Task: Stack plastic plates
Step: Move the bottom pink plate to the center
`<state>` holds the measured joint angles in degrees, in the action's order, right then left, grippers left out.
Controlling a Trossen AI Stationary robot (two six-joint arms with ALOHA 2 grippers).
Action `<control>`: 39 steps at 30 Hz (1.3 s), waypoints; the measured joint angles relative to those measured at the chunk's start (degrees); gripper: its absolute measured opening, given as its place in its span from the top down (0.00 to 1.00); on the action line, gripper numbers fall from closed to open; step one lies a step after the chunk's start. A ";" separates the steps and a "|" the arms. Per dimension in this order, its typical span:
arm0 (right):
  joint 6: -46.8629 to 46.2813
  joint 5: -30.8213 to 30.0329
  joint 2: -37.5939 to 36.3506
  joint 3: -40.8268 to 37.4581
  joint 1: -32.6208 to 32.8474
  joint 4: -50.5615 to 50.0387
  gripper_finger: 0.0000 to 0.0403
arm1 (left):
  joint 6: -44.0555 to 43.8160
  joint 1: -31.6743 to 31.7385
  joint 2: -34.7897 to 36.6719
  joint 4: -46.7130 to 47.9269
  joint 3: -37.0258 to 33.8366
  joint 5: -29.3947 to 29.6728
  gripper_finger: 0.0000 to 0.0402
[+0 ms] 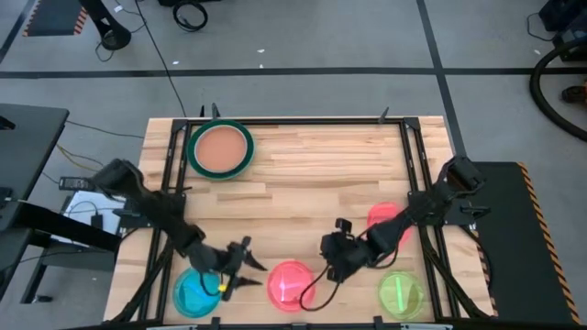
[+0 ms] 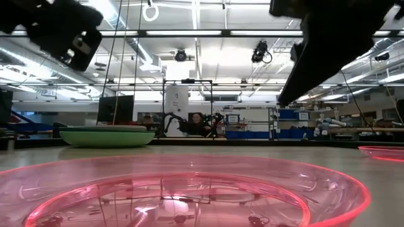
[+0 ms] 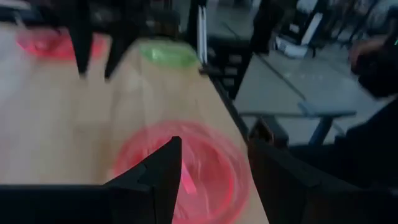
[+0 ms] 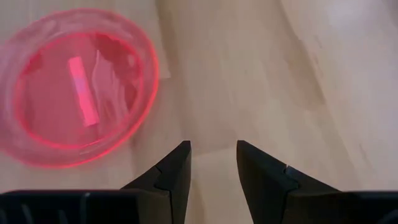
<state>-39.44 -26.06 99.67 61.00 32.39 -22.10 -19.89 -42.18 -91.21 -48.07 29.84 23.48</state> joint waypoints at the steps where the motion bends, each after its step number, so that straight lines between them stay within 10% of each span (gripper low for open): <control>1: -0.97 0.00 0.44 1.88 0.82 -3.25 0.66 | -0.37 -0.68 -2.25 0.01 1.31 0.05 0.52; 6: -2.38 0.25 2.27 8.35 4.35 -9.69 0.66 | 0.33 -3.13 -12.60 2.61 10.87 -2.51 0.52; 16: -3.08 -1.33 2.45 9.43 7.45 -9.93 0.66 | -2.41 -3.85 -14.85 39.11 28.75 4.64 0.52; 29: -2.41 -0.04 2.43 9.74 6.02 -11.09 0.66 | 6.60 6.07 -20.19 30.78 29.25 -7.54 0.54; 39: -1.99 -1.53 2.34 17.75 6.59 -21.59 0.66 | 8.08 6.71 -25.24 29.30 29.25 -8.28 0.77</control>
<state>-41.43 -27.59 102.02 78.75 38.98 -43.70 -11.81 -35.47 -116.45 -18.78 59.09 15.20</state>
